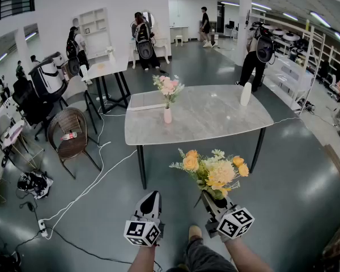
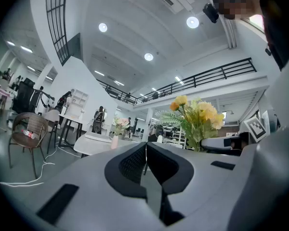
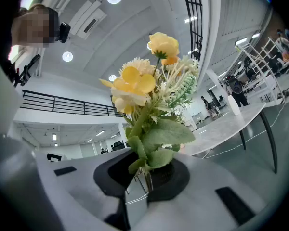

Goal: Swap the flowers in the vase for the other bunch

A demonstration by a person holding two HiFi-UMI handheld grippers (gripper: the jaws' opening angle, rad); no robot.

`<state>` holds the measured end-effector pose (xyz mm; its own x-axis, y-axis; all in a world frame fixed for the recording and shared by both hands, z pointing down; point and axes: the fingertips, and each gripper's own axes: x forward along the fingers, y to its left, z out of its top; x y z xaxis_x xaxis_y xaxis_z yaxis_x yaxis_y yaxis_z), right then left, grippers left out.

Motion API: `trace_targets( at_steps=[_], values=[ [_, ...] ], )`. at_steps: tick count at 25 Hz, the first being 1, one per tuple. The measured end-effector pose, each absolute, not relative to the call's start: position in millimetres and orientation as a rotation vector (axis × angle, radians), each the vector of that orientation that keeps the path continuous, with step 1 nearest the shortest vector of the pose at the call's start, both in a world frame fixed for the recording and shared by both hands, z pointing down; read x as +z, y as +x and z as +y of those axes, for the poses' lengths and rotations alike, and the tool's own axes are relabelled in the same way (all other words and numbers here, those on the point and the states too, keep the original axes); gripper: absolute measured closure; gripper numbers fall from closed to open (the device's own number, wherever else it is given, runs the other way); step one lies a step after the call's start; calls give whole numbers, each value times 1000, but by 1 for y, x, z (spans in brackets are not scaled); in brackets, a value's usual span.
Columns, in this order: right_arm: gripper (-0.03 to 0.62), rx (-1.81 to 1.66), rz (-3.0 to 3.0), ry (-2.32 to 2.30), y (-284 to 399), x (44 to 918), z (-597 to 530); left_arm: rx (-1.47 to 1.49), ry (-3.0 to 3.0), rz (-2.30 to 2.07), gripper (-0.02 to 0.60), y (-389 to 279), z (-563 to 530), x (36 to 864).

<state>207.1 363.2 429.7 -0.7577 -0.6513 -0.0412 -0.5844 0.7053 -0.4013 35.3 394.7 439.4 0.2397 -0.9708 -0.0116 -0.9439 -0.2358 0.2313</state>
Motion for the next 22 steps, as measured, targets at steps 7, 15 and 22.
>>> trace_targets(
  at_steps=[7, 15, 22],
  values=[
    [534, -573, 2743, -990, 193, 439, 313, -228, 2321, -1835, 565, 22, 345, 442],
    [534, -545, 2772, -903, 178, 428, 243, -246, 2292, -1859, 565, 11, 271, 438],
    [534, -550, 2792, -856, 183, 422, 169, -263, 2290, -1852, 565, 29, 195, 431]
  ],
)
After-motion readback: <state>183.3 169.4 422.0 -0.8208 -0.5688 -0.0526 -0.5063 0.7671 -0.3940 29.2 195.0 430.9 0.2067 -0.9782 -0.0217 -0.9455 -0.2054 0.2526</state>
